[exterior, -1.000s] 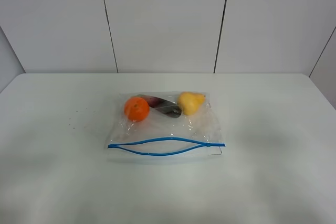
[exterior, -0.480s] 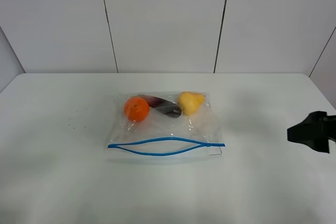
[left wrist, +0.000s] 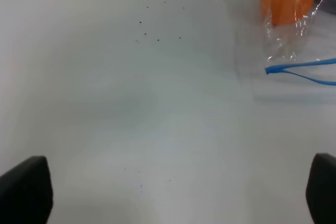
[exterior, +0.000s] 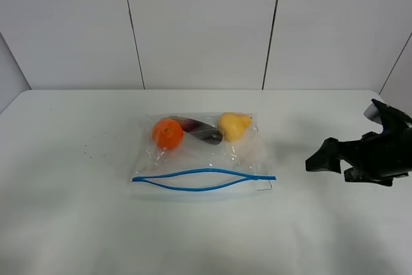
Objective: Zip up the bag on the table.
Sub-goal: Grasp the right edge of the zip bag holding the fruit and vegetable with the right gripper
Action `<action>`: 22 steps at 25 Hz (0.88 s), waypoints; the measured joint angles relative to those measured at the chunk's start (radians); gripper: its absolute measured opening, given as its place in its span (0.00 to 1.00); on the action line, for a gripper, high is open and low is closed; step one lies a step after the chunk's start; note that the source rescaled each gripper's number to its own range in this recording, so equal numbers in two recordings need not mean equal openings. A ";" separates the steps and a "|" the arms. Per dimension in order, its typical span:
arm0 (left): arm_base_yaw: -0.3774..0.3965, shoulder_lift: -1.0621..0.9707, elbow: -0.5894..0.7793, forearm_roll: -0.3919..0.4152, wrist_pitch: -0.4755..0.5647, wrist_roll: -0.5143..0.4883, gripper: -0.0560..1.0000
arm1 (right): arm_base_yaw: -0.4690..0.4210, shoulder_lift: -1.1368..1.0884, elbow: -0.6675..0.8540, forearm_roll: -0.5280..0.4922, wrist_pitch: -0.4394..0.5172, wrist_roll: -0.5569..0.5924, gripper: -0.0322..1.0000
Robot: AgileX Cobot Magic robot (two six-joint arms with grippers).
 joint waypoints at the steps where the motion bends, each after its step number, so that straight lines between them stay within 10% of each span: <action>1: 0.000 0.000 0.000 0.000 0.000 0.000 1.00 | -0.035 0.055 -0.022 0.091 0.048 -0.090 1.00; 4: 0.000 0.000 0.000 0.000 0.000 0.000 1.00 | -0.108 0.218 -0.119 0.242 0.297 -0.318 1.00; 9: 0.000 0.000 0.000 0.000 0.000 0.000 1.00 | -0.135 0.489 -0.268 0.283 0.517 -0.387 1.00; 22: 0.000 0.000 0.000 0.000 0.000 0.000 1.00 | -0.068 0.757 -0.488 0.279 0.568 -0.392 1.00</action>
